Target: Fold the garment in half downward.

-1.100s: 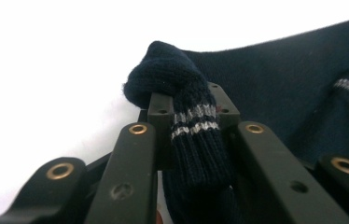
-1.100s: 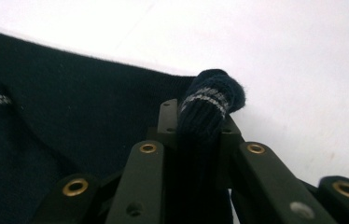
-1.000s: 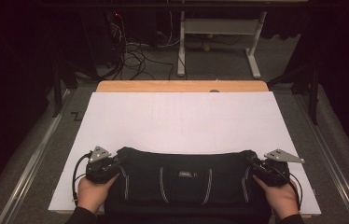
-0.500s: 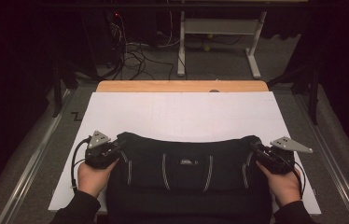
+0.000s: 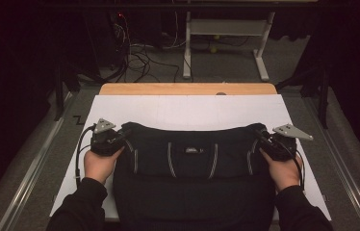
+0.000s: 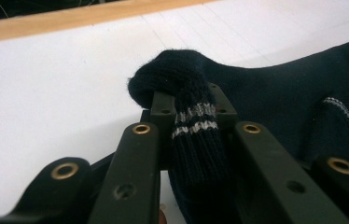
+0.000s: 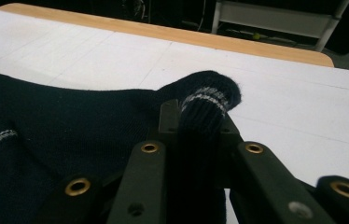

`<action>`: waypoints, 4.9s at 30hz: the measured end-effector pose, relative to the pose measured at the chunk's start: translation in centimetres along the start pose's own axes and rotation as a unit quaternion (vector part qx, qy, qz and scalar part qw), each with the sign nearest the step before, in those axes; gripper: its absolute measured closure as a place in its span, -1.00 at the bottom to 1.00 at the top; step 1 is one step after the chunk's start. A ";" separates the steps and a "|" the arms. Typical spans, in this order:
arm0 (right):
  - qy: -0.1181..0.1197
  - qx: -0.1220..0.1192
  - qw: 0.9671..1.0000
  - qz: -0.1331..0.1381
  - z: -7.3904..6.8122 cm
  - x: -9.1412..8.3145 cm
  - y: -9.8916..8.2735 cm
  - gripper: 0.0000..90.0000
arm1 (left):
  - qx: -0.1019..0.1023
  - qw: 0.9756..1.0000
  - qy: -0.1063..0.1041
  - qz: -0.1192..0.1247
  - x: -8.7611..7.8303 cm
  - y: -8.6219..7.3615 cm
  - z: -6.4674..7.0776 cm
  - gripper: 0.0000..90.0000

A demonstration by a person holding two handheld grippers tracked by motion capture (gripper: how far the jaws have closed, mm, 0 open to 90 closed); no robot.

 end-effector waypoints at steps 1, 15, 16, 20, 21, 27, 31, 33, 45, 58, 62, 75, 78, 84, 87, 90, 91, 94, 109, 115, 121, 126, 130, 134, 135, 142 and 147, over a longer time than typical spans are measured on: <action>-0.002 0.003 1.000 0.000 0.2 0.2 0.1 0.78 | 0.000 1.000 0.004 0.005 0.1 0.3 -0.1 0.65; -0.028 -0.016 0.999 0.020 2.5 1.2 3.9 0.78 | -0.005 0.999 0.023 0.042 0.7 4.3 -0.5 0.65; -0.030 -0.019 0.999 0.020 2.6 1.3 4.2 0.78 | -0.008 0.999 0.024 0.042 0.8 4.5 -0.5 0.65; -0.033 -0.031 0.999 0.022 3.1 1.9 5.7 0.78 | -0.016 0.998 0.030 0.043 1.0 5.3 -0.9 0.65; -0.034 -0.035 0.999 0.023 3.1 2.0 6.1 0.78 | -0.019 0.998 0.030 0.045 0.9 5.5 -1.0 0.65; -0.033 -0.030 0.999 -0.007 3.1 3.9 6.4 0.65 | -0.041 0.998 0.039 0.017 2.9 5.4 -2.2 0.53; -0.036 0.003 0.997 -0.064 2.9 5.5 5.0 -0.07 | -0.080 0.996 0.017 -0.023 4.3 4.2 -3.1 0.01; -0.044 0.000 0.997 -0.061 2.8 5.5 4.6 -0.24 | -0.071 0.997 0.022 -0.026 4.3 3.7 -3.1 -0.20; 0.018 0.000 0.998 -0.058 0.9 4.7 1.8 -0.30 | -0.055 0.997 -0.012 -0.049 4.6 1.1 -1.1 -0.42; 0.072 0.015 0.994 -0.085 -1.2 6.2 -0.3 -0.09 | -0.047 0.993 -0.015 -0.110 7.3 -1.1 0.4 -0.28; 0.078 0.018 0.991 -0.111 -1.8 6.5 -1.5 -0.13 | -0.056 0.991 -0.003 -0.121 7.4 -2.1 0.0 -0.28; 0.093 -0.034 0.988 -0.120 -3.9 5.4 -2.6 0.64 | -0.054 0.991 -0.015 -0.120 6.4 -3.7 0.7 0.51; 0.092 -0.026 0.990 -0.102 -3.7 4.8 -2.3 0.65 | -0.047 0.993 -0.022 -0.106 5.7 -3.6 0.9 0.53; 0.099 -0.021 0.993 -0.065 -3.9 2.7 -2.1 0.65 | -0.034 0.995 -0.048 -0.083 3.4 -3.8 1.8 0.53; 0.103 -0.025 0.993 -0.056 -4.3 1.7 -2.5 0.65 | -0.033 0.995 -0.059 -0.075 2.3 -4.2 2.0 0.53; 0.108 -0.024 0.993 -0.047 -4.5 0.7 -3.0 0.65 | -0.030 0.994 -0.068 -0.077 1.4 -4.9 2.2 0.53; 0.110 -0.025 0.993 -0.044 -4.6 0.4 -3.2 0.65 | -0.028 0.994 -0.069 -0.079 1.2 -5.2 2.2 0.53; 0.114 -0.023 0.992 -0.040 -4.8 -0.5 -3.7 0.65 | -0.026 0.993 -0.077 -0.082 0.6 -6.0 2.4 0.53; 0.119 -0.036 0.990 -0.067 -5.9 -1.9 -6.7 0.20 | 0.014 0.993 -0.041 -0.112 0.9 -9.3 2.5 0.25; 0.120 -0.029 0.990 -0.063 -5.7 -2.0 -6.7 -0.09 | 0.022 0.994 -0.031 -0.102 1.0 -9.4 2.5 -0.10; 0.120 -0.031 0.991 -0.042 -5.7 -2.4 -6.4 -0.29 | 0.029 0.996 -0.030 -0.073 0.2 -8.8 2.4 -0.31; 0.124 -0.024 0.992 -0.016 -5.8 -3.0 -5.8 -0.49 | 0.018 0.998 -0.050 -0.033 -0.8 -8.2 2.1 -0.52; 0.120 -0.025 0.992 0.001 -5.9 -3.4 -5.5 -0.66 | 0.016 0.998 -0.064 -0.001 -1.6 -7.8 2.3 -0.67; 0.115 -0.031 0.993 0.008 -6.2 -3.6 -5.2 -0.86 | 0.021 0.997 -0.073 -0.004 -1.8 -7.8 2.6 -0.73; 0.116 -0.032 0.993 0.008 -6.3 -3.6 -5.2 -0.91 | 0.021 0.997 -0.074 -0.004 -1.8 -7.9 2.7 -0.73; 0.111 -0.031 0.993 0.009 -6.3 -3.4 -5.0 -1.00 | 0.017 0.997 -0.073 -0.029 -1.1 -8.0 2.7 -1.00; 0.114 -0.034 0.993 0.009 -6.3 -3.4 -5.0 -1.00 | 0.017 0.997 -0.076 -0.025 -1.2 -7.8 2.8 -1.00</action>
Point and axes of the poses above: each handheld gripper's, and its own axes: x roughly forward along the jaws, y roughly out of its top, z roughly to its right, the point moved 5 cm from there along x, roughly forward along the jaws, and after that the axes turned 14 degrees about -x, right-handed, at the moved point
